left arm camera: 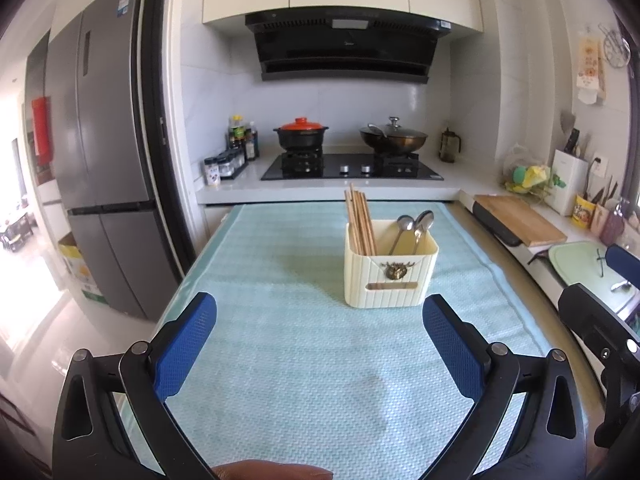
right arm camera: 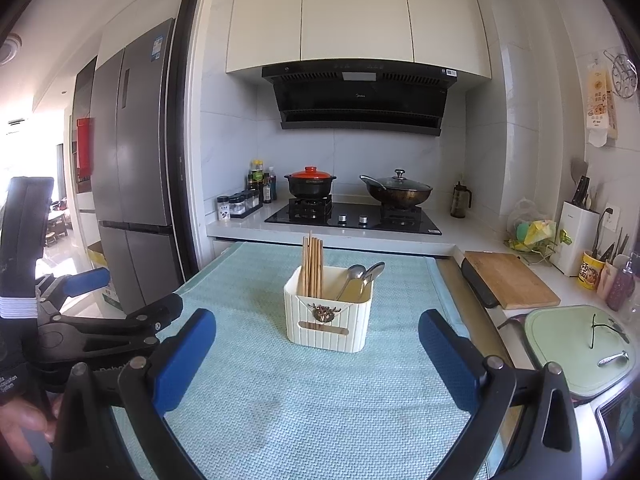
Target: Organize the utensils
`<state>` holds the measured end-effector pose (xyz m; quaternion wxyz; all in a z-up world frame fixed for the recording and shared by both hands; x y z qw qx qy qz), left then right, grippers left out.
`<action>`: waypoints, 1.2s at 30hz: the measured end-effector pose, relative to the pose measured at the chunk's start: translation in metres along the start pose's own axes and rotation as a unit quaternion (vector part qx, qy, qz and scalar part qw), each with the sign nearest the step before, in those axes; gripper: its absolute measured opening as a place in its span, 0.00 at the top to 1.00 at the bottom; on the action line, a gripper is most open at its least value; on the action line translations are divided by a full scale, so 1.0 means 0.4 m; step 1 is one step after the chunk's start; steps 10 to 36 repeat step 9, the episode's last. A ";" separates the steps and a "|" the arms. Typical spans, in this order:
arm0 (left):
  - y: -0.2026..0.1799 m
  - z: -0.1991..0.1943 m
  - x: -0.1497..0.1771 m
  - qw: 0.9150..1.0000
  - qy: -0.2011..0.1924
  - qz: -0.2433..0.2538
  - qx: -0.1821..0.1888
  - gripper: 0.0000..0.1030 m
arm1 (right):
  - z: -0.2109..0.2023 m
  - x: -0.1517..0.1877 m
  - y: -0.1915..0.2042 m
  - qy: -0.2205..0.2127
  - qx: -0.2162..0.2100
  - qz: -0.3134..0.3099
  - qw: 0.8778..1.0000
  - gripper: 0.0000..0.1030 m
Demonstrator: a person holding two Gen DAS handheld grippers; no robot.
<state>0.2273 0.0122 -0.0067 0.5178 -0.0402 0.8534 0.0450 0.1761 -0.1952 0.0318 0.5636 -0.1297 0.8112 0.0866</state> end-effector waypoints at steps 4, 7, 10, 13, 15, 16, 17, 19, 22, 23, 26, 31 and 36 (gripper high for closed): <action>-0.001 0.002 0.001 1.000 0.002 0.002 0.001 0.00 | 0.006 0.002 -0.002 0.003 0.002 0.000 1.000 0.00; 0.002 0.000 -0.001 1.000 -0.004 -0.005 -0.002 0.00 | 0.009 0.005 -0.002 0.005 0.003 0.001 1.000 0.00; -0.001 -0.002 -0.003 1.000 -0.006 -0.002 0.000 0.00 | 0.009 0.007 -0.002 0.006 0.002 0.002 1.000 0.00; -0.001 -0.002 -0.003 1.000 -0.006 -0.002 0.000 0.00 | 0.009 0.007 -0.002 0.006 0.002 0.002 1.000 0.00; -0.001 -0.002 -0.003 1.000 -0.006 -0.002 0.000 0.00 | 0.009 0.007 -0.002 0.006 0.002 0.002 1.000 0.00; -0.001 -0.002 -0.003 1.000 -0.006 -0.002 0.000 0.00 | 0.009 0.007 -0.002 0.006 0.002 0.002 1.000 0.00; -0.001 -0.002 -0.003 1.000 -0.006 -0.002 0.000 0.00 | 0.009 0.007 -0.002 0.006 0.002 0.002 1.000 0.00; -0.001 -0.002 -0.003 1.000 -0.006 -0.002 0.000 0.00 | 0.009 0.007 -0.002 0.006 0.002 0.002 1.000 0.00; -0.001 -0.002 -0.003 1.000 -0.006 -0.002 0.000 0.00 | 0.009 0.007 -0.002 0.006 0.002 0.002 1.000 0.00; -0.001 -0.002 -0.003 1.000 -0.006 -0.002 0.000 0.00 | 0.009 0.007 -0.002 0.006 0.002 0.002 1.000 0.00; -0.001 -0.002 -0.003 1.000 -0.006 -0.002 0.000 0.00 | 0.009 0.007 -0.002 0.006 0.002 0.002 1.000 0.00; -0.001 -0.002 -0.003 1.000 -0.006 -0.002 0.000 0.00 | 0.009 0.007 -0.002 0.006 0.002 0.002 1.000 0.00; -0.001 -0.002 -0.003 1.000 -0.006 -0.002 0.000 0.00 | 0.009 0.007 -0.002 0.006 0.002 0.002 1.000 0.00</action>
Point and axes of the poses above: each gripper's, at about its wrist camera, not at the fingertips, and z roughly the way its jaws point, y to its left, x to its underside, the point moved 3 cm from there along z, roughly the way its jaws point, and after that the axes turned 2 degrees about -x, right-handed, at the moved point
